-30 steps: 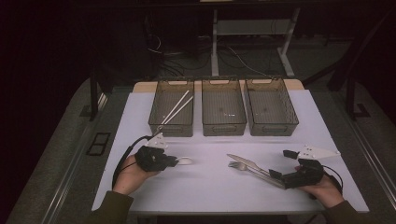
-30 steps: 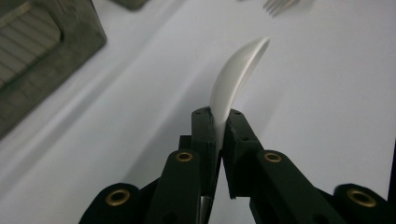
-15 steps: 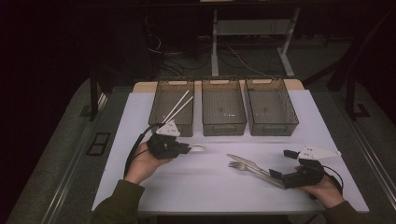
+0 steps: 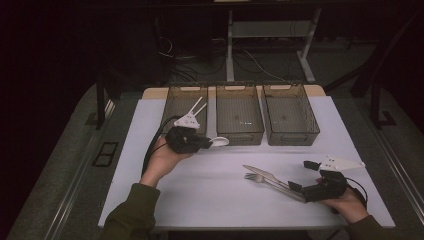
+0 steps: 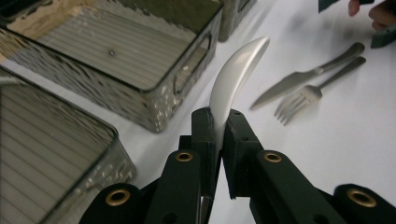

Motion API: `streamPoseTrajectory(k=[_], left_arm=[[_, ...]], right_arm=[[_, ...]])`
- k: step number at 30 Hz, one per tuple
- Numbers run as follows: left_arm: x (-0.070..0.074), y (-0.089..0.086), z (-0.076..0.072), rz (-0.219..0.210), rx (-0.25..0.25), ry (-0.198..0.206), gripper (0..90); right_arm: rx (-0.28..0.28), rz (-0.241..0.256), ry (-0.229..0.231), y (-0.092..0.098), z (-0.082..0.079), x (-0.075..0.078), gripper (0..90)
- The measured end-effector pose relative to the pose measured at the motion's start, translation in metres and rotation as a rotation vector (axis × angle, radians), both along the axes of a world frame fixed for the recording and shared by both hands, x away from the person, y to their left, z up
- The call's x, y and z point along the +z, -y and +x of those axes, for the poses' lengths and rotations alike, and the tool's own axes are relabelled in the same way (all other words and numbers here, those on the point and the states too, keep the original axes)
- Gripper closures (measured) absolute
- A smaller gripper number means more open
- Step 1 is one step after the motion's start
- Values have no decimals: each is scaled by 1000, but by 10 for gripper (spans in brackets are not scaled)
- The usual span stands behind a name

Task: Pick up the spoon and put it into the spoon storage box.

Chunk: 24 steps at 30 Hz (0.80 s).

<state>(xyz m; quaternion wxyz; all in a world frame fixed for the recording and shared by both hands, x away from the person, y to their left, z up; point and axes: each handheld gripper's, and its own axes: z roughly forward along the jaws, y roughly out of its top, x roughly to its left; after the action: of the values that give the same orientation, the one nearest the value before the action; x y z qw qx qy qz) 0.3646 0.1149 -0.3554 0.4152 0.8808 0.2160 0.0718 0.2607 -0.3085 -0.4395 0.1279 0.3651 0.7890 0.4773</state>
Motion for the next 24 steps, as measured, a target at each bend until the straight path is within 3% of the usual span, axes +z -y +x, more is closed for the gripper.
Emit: streamPoseTrajectory(k=[11, 14, 24], left_arm=[[9, 18, 27, -13, 14, 38, 826], [11, 28, 37, -43, 34, 39, 826], [15, 58, 68, -22, 44, 56, 826]], right_arm=[[-2, 0, 1, 0, 0, 0, 9], [-2, 5, 0, 0, 0, 0, 10], [-3, 14, -7, 1, -1, 1, 9]])
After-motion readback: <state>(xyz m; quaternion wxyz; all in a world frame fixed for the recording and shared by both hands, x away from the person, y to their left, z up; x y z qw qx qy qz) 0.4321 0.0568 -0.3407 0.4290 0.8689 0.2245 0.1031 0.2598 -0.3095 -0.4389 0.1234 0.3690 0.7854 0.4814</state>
